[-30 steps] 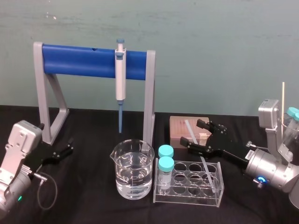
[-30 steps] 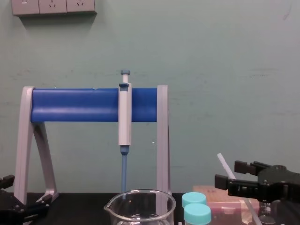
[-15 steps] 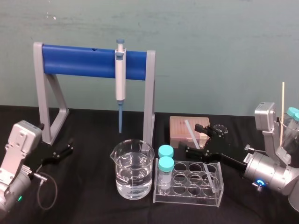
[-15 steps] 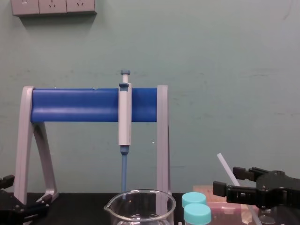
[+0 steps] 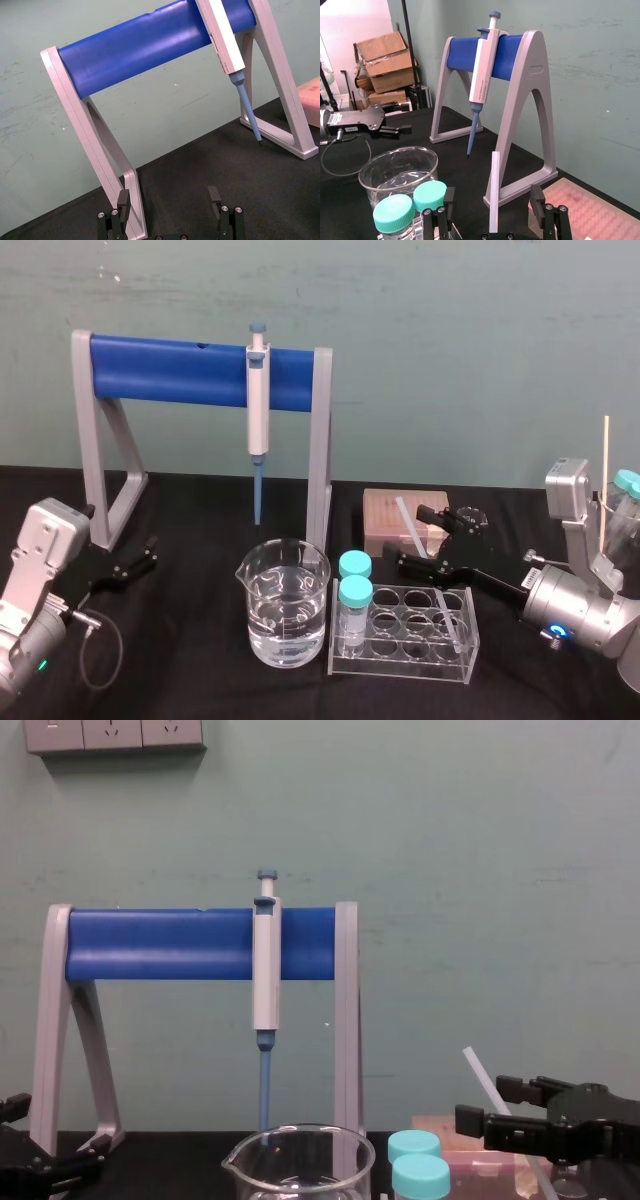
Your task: Pick up the stirring rod with one hand, then place it down.
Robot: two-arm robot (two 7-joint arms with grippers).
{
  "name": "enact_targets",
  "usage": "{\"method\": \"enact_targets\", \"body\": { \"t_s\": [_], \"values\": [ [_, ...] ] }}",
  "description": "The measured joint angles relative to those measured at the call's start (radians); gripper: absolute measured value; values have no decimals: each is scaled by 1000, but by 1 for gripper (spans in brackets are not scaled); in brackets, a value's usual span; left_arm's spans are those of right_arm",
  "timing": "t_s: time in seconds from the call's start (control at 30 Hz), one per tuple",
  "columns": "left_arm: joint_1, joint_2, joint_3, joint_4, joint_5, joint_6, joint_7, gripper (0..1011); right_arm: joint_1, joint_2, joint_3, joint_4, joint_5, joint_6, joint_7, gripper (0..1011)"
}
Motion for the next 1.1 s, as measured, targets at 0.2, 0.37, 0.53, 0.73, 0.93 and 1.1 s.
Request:
{"method": "enact_targets", "body": {
  "t_s": [0.2,0.37,0.53,0.73,0.93,1.1],
  "values": [
    [0,0,0,0,0,0,0,1000,0,0,0,1,0,-1,0,822],
    [0,0,0,0,0,0,0,1000,1,0,0,1,0,-1,0,682],
    [0,0,0,0,0,0,0,1000,1,0,0,1,0,-1,0,512],
    [0,0,0,0,0,0,0,1000,1,0,0,1,0,-2,0,309],
    [0,0,0,0,0,0,0,1001,1,0,0,1,0,-2,1,152],
    [0,0,0,0,0,0,0,1000,1,0,0,1,0,-2,1,72]
  ]
}}
